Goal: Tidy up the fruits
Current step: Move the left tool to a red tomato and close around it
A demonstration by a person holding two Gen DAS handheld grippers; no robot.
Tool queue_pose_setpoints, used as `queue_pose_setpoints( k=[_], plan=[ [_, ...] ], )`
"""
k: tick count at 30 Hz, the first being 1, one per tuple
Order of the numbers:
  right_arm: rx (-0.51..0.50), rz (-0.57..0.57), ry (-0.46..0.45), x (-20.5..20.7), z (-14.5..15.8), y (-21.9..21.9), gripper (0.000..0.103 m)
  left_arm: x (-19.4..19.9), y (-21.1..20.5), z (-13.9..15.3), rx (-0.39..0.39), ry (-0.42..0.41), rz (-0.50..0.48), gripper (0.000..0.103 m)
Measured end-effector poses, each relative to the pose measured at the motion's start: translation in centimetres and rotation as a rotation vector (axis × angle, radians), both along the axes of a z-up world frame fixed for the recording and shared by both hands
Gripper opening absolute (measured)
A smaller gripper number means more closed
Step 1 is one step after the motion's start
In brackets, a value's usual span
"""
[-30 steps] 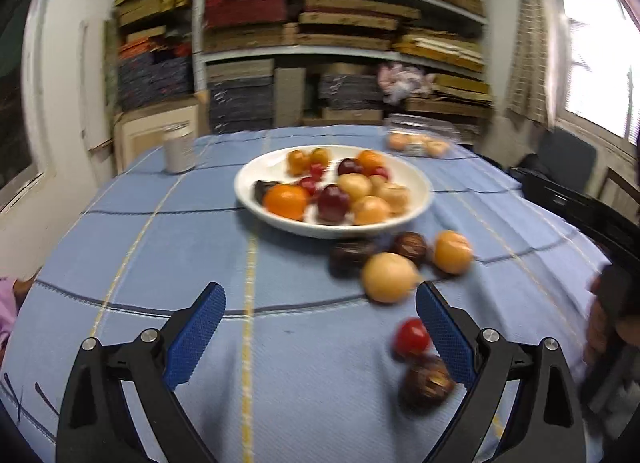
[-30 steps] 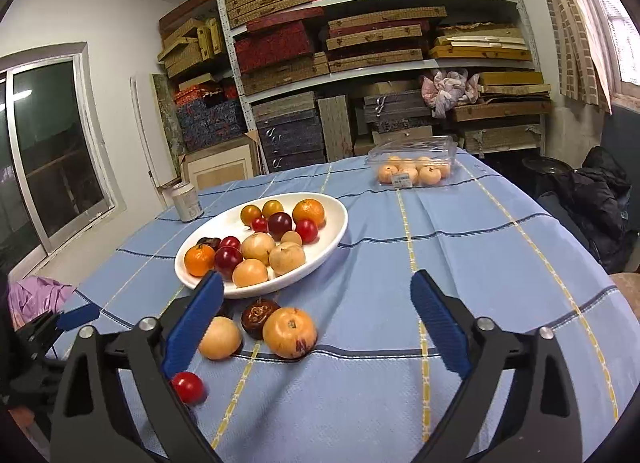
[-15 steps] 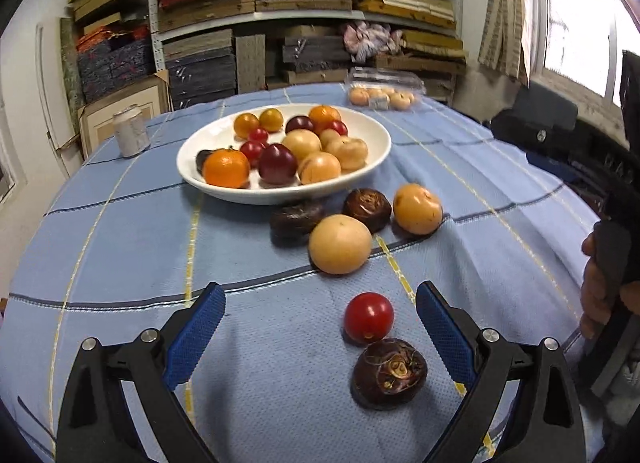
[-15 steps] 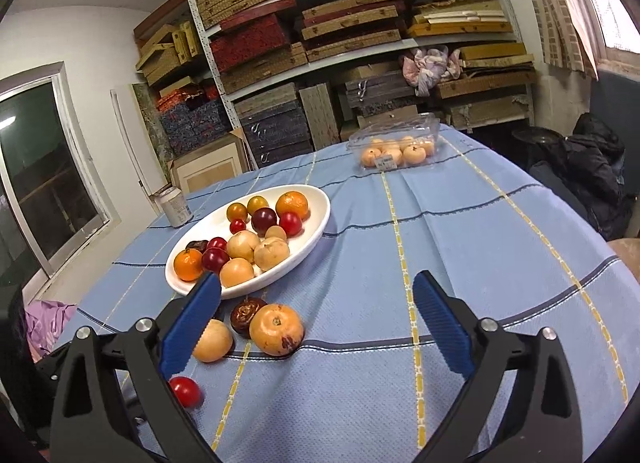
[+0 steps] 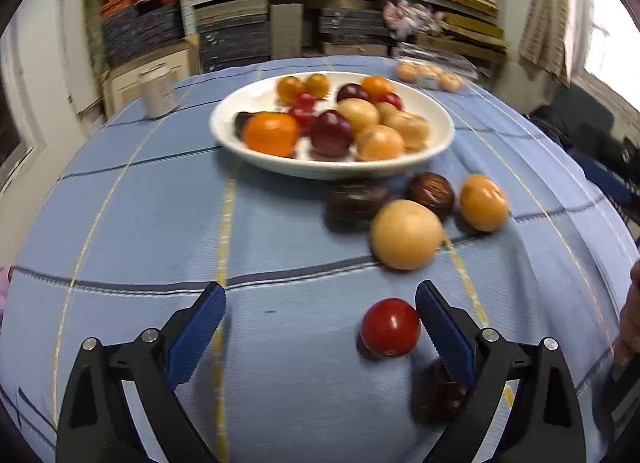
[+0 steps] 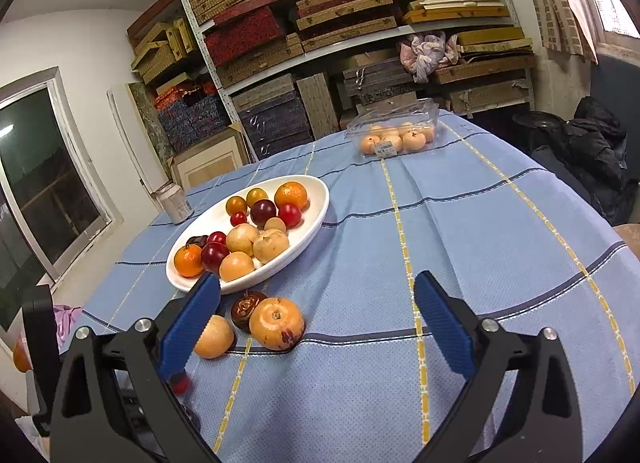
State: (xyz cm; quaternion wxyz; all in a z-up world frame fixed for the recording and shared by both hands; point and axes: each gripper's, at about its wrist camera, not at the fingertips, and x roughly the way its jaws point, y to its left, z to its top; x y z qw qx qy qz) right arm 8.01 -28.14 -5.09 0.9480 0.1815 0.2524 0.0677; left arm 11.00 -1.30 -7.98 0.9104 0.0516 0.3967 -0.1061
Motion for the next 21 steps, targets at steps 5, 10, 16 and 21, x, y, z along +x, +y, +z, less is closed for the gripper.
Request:
queue_pose_setpoints(
  k=[5,10,16,21],
  plan=[
    [0.010,0.009,0.009,0.1,-0.1,0.0,0.095,-0.5,-0.9,0.0,0.032,-0.011,-0.052,0.088],
    [0.013,0.009,0.013,0.2,-0.2,0.1,0.096,-0.9,-2.0,-0.4,0.059,0.000,-0.114,0.064],
    [0.012,0.014,0.019,0.3,-0.2,0.1,0.096,-0.2,-1.3,-1.0,0.019,0.057,-0.099,0.051],
    [0.001,0.032,0.026,0.4,-0.3,0.4,0.096,-0.5,-1.5,-1.0,0.023,0.055,-0.107,0.042]
  ],
)
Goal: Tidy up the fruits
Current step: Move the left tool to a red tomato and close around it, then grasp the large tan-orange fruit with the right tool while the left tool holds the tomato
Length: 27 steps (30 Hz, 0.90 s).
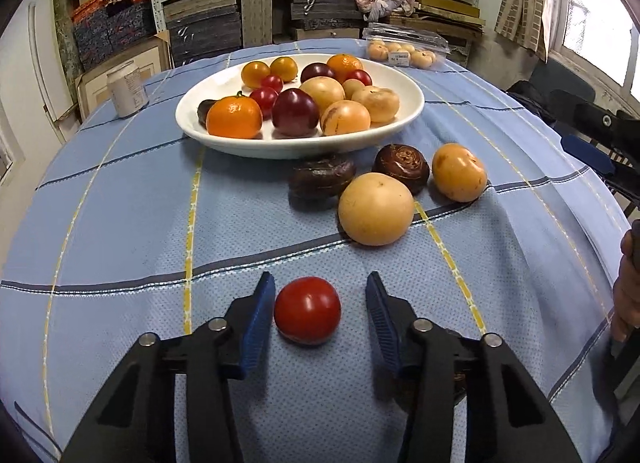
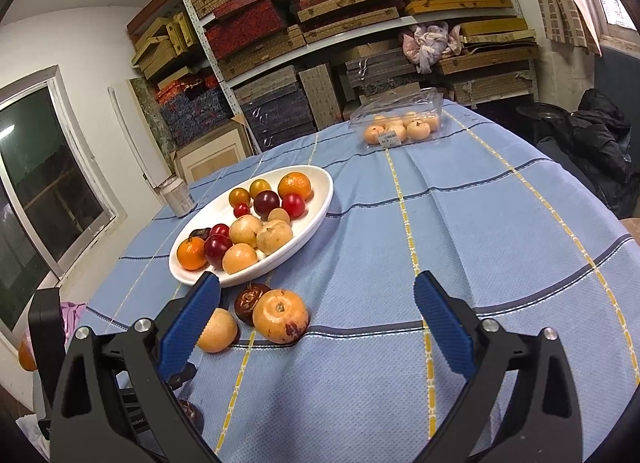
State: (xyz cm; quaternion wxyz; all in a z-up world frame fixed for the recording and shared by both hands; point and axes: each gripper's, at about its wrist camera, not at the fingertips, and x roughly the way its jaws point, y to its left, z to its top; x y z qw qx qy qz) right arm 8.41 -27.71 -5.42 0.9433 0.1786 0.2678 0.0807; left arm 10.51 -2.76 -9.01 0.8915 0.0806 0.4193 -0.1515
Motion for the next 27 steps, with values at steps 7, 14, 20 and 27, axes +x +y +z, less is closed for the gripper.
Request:
queue_pose_setpoints(
  k=[7,14,20,27],
  plan=[
    [-0.150,0.037,0.060,0.9,-1.1,2.4,0.096,0.3,1.6,0.2,-0.063,0.011,0.057,0.030],
    [-0.199,0.120,0.099,2.1,-1.9,4.1,0.090,0.2,1.5,0.2,-0.049,0.008,0.055,0.030],
    [-0.259,0.200,0.154,4.1,-2.6,6.1,0.052,0.1,1.4,0.2,-0.047,0.008,0.054,0.030],
    [-0.203,0.233,0.244,6.2,-3.9,5.9,0.050,0.1,1.4,0.2,-0.049,0.008,0.053,0.030]
  ],
)
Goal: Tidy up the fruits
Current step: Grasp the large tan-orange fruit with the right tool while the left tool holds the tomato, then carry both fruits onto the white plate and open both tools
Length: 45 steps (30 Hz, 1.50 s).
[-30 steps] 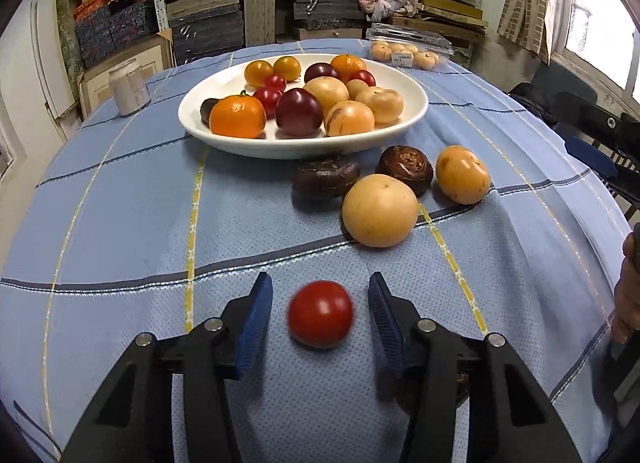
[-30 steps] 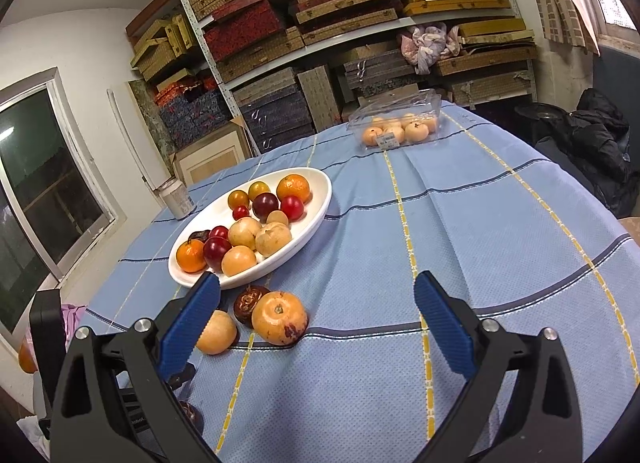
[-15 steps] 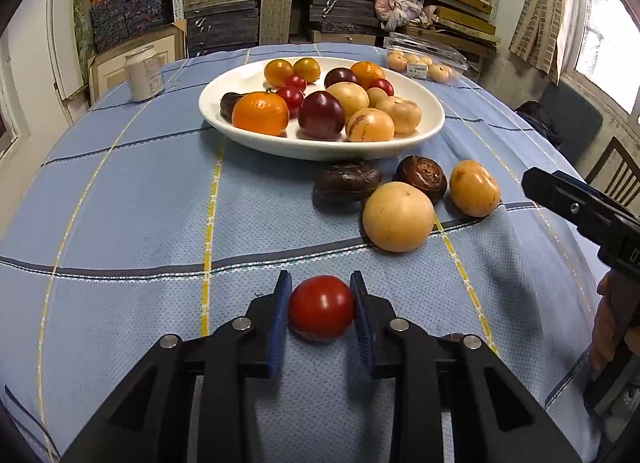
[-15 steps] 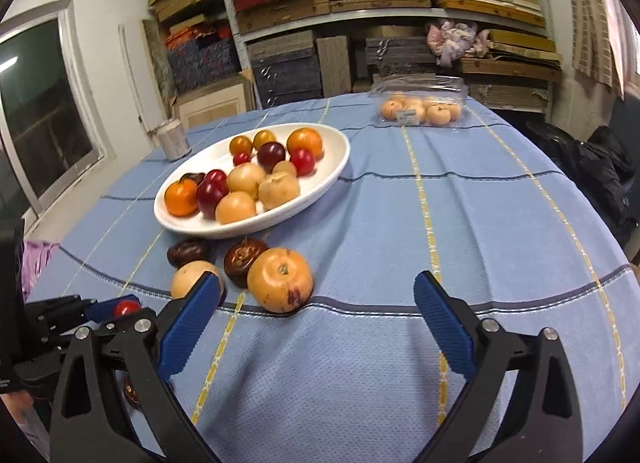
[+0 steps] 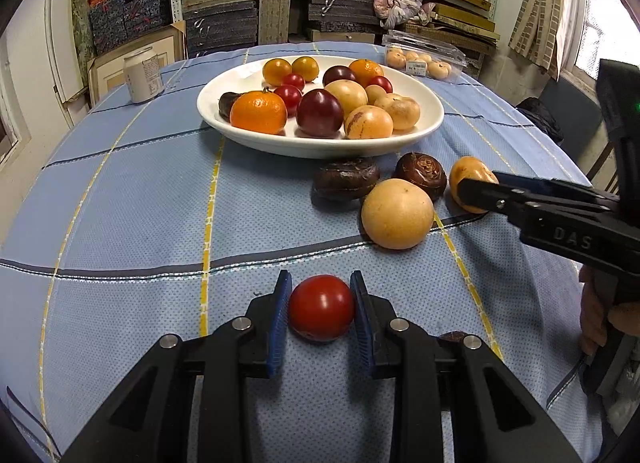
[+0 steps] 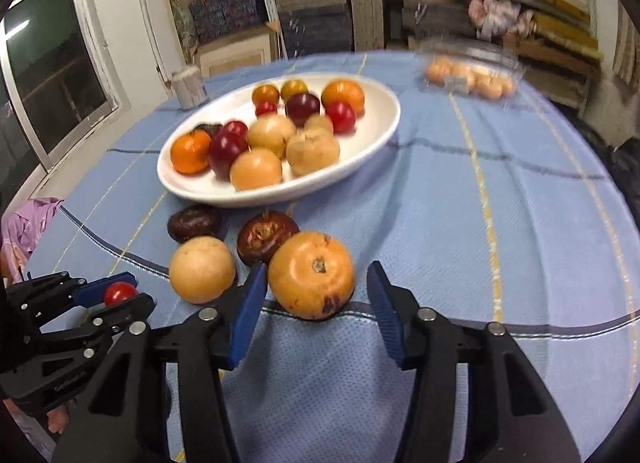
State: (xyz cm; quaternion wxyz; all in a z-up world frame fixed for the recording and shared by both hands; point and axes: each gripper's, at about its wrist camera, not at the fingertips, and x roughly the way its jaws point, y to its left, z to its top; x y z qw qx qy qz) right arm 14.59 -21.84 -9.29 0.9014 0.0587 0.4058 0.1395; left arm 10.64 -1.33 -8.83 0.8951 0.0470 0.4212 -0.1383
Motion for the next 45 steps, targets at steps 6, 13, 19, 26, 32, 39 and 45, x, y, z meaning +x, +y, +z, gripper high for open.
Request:
queue_pose_setpoints(
  k=[6,13,19,26,32,39,45],
  plan=[
    [0.034,0.012,0.030,0.7,-0.5,0.0,0.044,-0.1,-0.2,0.0,-0.006,0.000,-0.012,0.030],
    [0.070,-0.001,-0.006,0.0,0.0,-0.7,0.044,-0.4,0.2,0.3,-0.027,-0.018,-0.005,0.030],
    [0.096,-0.002,-0.037,-1.8,0.4,-1.2,0.044,-0.8,0.5,1.0,-0.038,-0.059,0.006,0.030],
    [0.131,-0.015,-0.131,-4.0,2.9,-1.9,0.044,-0.2,0.0,3.2,0.022,-0.145,0.021,0.030],
    [0.133,-0.049,-0.245,-1.8,9.0,-2.9,0.043,5.0,1.1,7.9,0.010,-0.221,0.094,0.030],
    [0.133,-0.067,-0.273,5.7,11.7,-0.7,0.043,13.3,0.7,10.2,-0.020,-0.249,0.199,0.030],
    [0.044,-0.011,-0.181,11.6,8.2,3.2,0.043,18.8,0.8,8.3,0.024,-0.194,0.235,0.030]
  ],
)
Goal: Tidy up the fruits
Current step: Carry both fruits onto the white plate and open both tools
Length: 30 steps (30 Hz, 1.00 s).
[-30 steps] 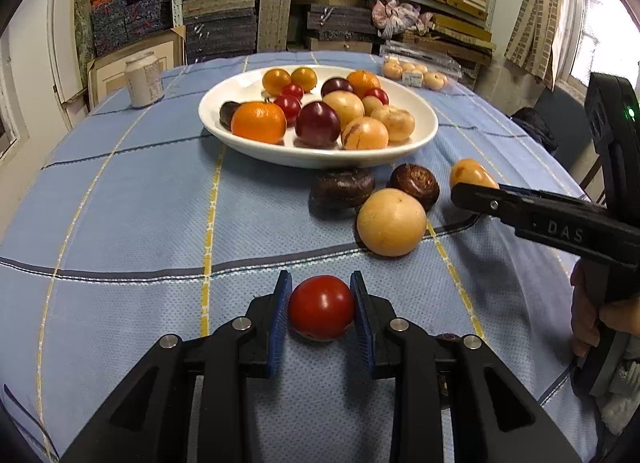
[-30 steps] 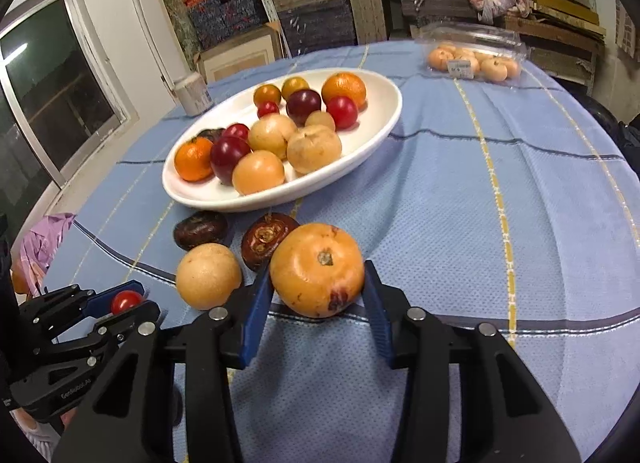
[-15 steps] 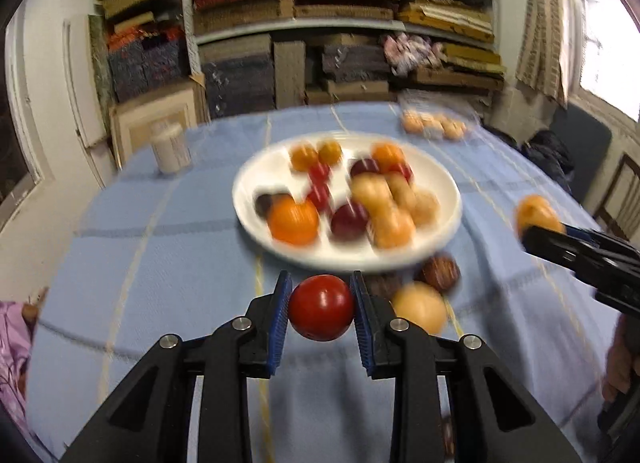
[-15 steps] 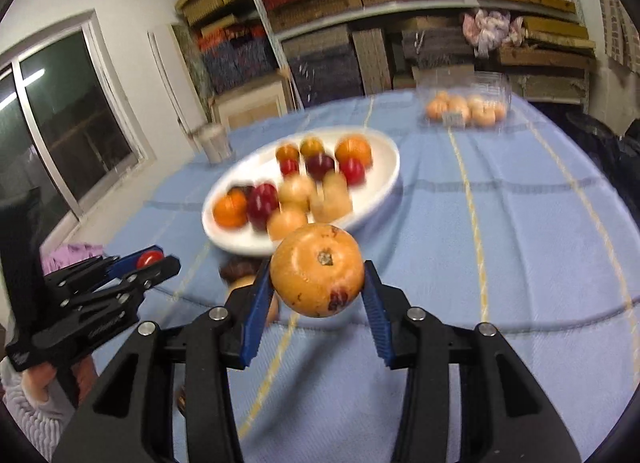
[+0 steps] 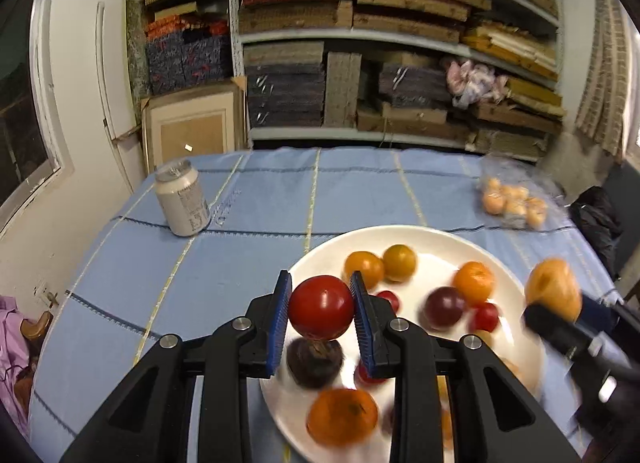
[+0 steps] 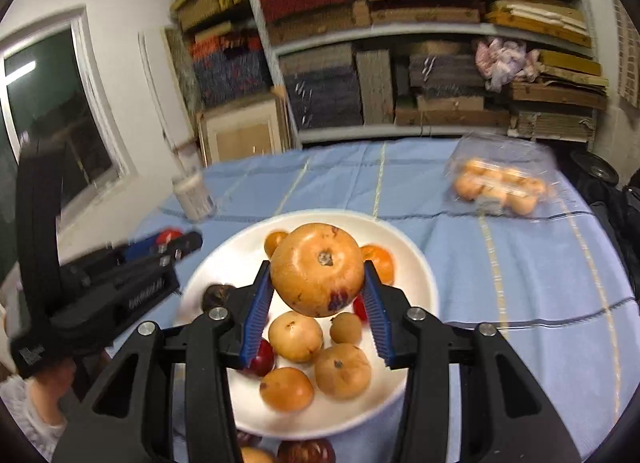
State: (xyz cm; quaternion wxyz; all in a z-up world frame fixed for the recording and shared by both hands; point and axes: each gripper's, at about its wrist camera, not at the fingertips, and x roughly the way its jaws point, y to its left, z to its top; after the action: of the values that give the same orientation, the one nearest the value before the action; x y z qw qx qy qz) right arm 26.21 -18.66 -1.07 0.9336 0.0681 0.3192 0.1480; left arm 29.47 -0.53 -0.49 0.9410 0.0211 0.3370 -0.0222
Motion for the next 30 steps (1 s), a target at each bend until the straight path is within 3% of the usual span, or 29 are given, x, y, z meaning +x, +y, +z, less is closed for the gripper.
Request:
queue_pose_setpoints(
  k=[4,9,10,12,14,17,18,22,26,30],
  plan=[
    [-0.078,0.064,0.025,1.6,-2.1,2.7,0.043,2.5,0.1,-2.4,0.015,0.063,-0.006,0.030],
    [-0.130,0.087,0.032,2.8,-3.5,4.0,0.044,3.8,0.9,-4.7,-0.029,0.112,-0.010,0.032],
    [-0.131,0.084,0.026,2.8,-3.7,4.0,0.045,3.9,0.9,-5.0,-0.032,0.120,-0.016,0.034],
    [-0.143,0.076,0.003,2.6,-3.5,3.7,0.051,3.7,1.2,-4.8,-0.035,0.106,-0.003,0.050],
    [-0.133,0.068,-0.019,2.0,-2.8,3.1,0.056,3.1,1.5,-4.1,-0.040,0.078,0.006,0.059],
    [-0.069,0.038,-0.080,0.3,0.1,1.3,0.056,2.0,1.9,-2.2,-0.049,0.027,0.023,0.063],
    [-0.044,0.030,-0.102,-0.5,1.2,0.7,0.058,1.5,2.1,-1.4,-0.059,0.014,0.024,0.069],
    [0.061,-0.015,-0.224,-5.1,4.5,-1.9,0.086,-2.0,2.8,1.2,-0.069,-0.057,0.035,0.083],
    [0.076,-0.061,-0.251,-8.4,3.3,-3.9,0.087,-7.6,3.2,0.9,-0.033,-0.117,0.041,0.092],
    [0.071,-0.157,-0.160,-10.8,-0.7,-6.6,0.088,-13.5,3.4,-1.5,-0.017,-0.118,0.024,0.094]
  ],
)
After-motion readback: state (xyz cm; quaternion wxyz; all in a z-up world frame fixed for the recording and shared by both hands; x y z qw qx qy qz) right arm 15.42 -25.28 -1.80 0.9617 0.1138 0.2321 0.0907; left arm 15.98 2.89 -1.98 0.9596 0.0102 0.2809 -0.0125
